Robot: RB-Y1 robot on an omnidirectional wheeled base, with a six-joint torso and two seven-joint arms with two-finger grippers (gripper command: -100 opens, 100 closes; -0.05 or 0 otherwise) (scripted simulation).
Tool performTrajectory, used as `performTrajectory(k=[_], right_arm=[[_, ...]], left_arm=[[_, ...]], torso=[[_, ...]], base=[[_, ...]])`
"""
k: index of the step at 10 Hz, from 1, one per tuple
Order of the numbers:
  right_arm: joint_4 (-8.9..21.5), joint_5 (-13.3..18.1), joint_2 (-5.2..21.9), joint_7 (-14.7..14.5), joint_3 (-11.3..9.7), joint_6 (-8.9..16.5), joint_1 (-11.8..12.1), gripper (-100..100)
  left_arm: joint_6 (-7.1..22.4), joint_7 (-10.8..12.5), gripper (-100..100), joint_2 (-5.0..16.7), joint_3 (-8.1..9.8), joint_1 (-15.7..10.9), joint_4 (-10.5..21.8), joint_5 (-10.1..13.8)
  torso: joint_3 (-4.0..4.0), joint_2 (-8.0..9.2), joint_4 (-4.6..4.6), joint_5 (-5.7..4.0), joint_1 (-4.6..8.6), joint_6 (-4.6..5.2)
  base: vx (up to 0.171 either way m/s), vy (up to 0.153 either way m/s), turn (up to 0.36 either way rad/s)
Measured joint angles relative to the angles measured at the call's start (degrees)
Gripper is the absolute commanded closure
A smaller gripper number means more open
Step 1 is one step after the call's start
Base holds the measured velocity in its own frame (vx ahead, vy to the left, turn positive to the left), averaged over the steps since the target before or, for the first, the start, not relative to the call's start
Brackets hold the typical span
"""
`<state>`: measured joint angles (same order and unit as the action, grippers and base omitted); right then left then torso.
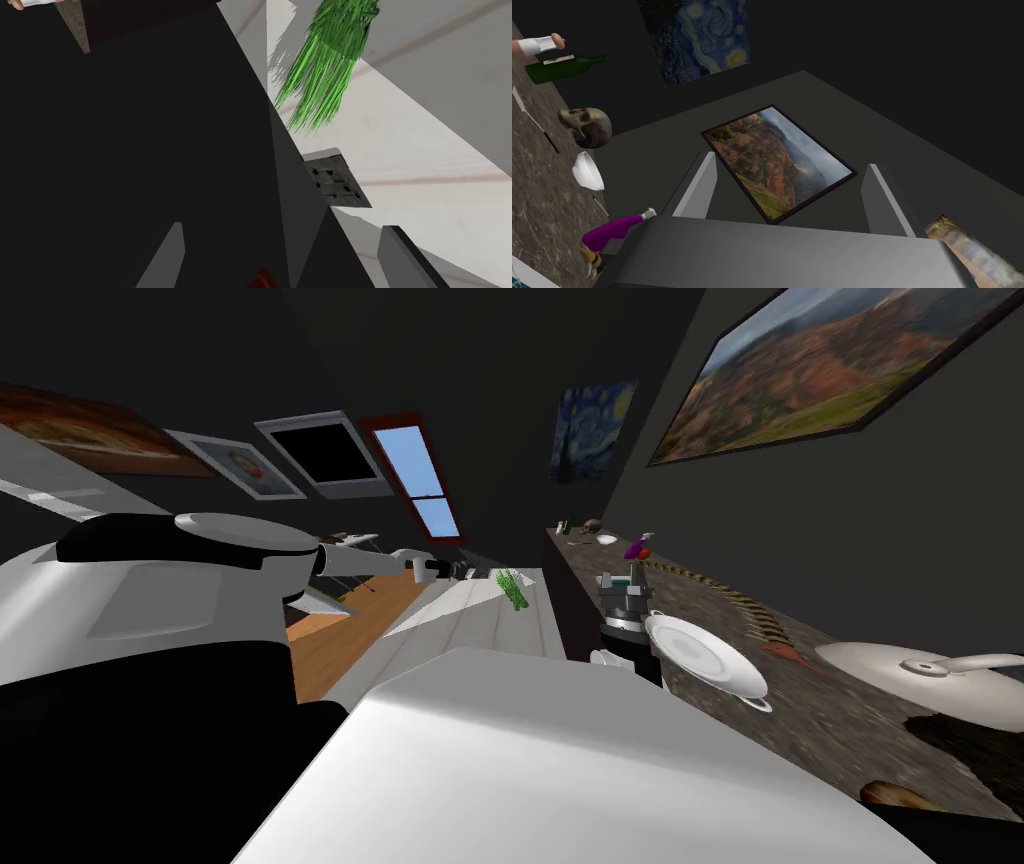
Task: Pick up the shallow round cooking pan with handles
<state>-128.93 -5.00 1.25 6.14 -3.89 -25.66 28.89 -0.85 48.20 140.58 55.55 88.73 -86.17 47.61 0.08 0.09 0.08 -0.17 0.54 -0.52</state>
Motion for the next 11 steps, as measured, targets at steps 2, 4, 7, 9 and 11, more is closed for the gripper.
performTrajectory(k=[2,4,7,9,11], right_arm=[[0.00,0.00,0.00,0.00,0.01,0.00,0.01,0],[0.00,0.00,0.00,0.00,0.01,0.00,0.01,0],[0.00,0.00,0.00,0.00,0.01,0.00,0.01,0],[0.00,0.00,0.00,0.00,0.01,0.00,0.02,0],[0.00,0.00,0.01,0.00,0.01,0.00,0.02,0]], left_arm=[[0.45,0.97,-100,3.03,0.05,-0.13,1.06,0.67],[1.56,1.77,-100,5.95,2.97,2.30,2.23,1.11],[1.00,2.93,-100,9.39,1.94,2.03,4.61,2.18],[1.59,3.63,-100,11.70,2.83,2.56,5.27,2.55],[2.14,4.42,-100,14.39,3.99,3.67,6.61,3.11]], torso=[[-0.01,-0.03,0.01,-0.02,-0.01,-0.05],[-0.01,-0.02,0.00,-0.02,0.03,-0.07],[0.01,0.00,0.02,-0.01,0.00,-0.08],[0.03,0.02,0.03,-0.03,0.00,-0.13],[0.01,-0.01,0.02,-0.04,0.06,-0.11]], base=[[-0.003,-0.020,-0.456],[-0.002,-0.021,-0.414],[0.002,-0.018,-0.396],[0.007,-0.020,-0.414],[0.009,-0.020,-0.451]])
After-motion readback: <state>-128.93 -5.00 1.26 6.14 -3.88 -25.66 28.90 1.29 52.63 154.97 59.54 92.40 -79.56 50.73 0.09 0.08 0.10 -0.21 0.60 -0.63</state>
